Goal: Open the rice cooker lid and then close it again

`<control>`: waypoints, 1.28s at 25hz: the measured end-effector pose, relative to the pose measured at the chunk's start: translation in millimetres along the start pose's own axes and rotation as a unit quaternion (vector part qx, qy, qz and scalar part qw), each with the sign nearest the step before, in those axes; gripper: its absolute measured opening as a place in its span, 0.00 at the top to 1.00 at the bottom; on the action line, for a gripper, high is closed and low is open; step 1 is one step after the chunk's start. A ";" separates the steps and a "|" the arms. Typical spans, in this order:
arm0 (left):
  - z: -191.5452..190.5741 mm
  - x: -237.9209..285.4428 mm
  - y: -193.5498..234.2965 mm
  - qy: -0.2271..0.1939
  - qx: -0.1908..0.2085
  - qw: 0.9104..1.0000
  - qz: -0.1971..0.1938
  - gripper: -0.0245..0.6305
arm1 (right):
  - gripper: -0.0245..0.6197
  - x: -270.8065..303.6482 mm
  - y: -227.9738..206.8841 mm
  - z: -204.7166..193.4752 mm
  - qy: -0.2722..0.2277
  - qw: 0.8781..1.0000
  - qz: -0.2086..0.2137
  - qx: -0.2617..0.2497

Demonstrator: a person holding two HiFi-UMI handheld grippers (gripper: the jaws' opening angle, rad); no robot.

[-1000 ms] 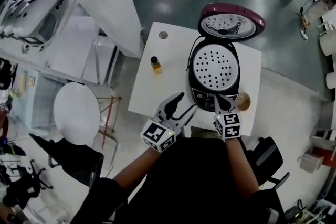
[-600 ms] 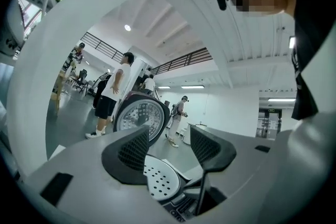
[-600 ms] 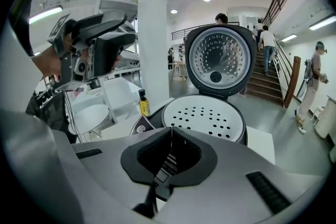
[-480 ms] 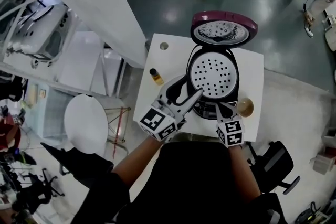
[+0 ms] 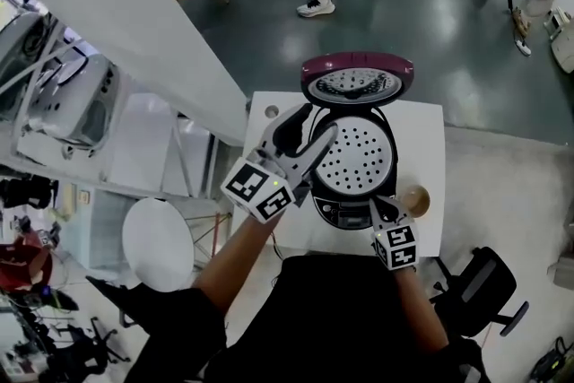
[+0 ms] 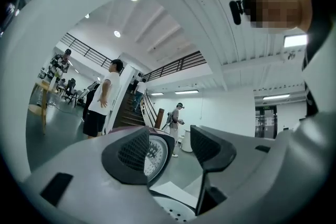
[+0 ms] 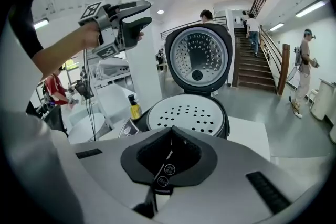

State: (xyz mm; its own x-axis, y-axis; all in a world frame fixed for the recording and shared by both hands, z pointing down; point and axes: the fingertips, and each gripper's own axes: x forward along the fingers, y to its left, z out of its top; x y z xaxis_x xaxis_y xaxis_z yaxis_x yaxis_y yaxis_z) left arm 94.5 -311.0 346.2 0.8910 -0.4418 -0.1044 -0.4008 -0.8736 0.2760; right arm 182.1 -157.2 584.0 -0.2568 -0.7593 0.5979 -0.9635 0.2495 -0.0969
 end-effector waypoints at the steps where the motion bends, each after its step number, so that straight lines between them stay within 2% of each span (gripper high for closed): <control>1: 4.4 6.0 5.1 0.001 0.006 1.000 0.000 0.62 | 0.96 0.2 -2.6 3.5 -0.004 1.000 0.000 0.001; 6: 26.5 32.3 33.2 0.001 0.045 0.999 0.013 0.62 | 0.96 5.8 -15.9 14.2 -0.017 1.000 0.009 0.006; 10: 35.9 53.6 54.3 0.012 0.059 0.998 0.014 0.62 | 0.96 10.3 -23.1 22.8 -0.015 1.000 0.016 0.011; 19: 24.9 94.5 87.0 0.053 0.086 0.995 0.010 0.62 | 0.96 23.5 -41.8 17.2 -0.010 0.999 0.024 0.032; 26: 4.8 111.1 106.0 0.125 0.075 0.989 -0.033 0.62 | 0.96 20.5 -64.6 11.6 -0.010 0.999 0.017 0.050; 30: 0.1 115.0 118.1 0.131 0.022 0.990 -0.042 0.62 | 0.96 17.9 -82.3 -1.5 -0.002 0.998 0.001 0.067; 32: -0.9 117.0 118.9 0.133 0.012 0.990 -0.051 0.62 | 0.96 17.0 -87.1 -6.1 0.002 0.998 0.000 0.070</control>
State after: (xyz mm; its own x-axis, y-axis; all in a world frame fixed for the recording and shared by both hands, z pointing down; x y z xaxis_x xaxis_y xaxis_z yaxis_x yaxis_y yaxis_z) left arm 151.2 -466.4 367.7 0.9504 -0.2842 0.1264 -0.3080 -0.9168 0.2543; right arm 262.1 -188.1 607.4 -0.2571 -0.7570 0.6008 -0.9646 0.1631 -0.2073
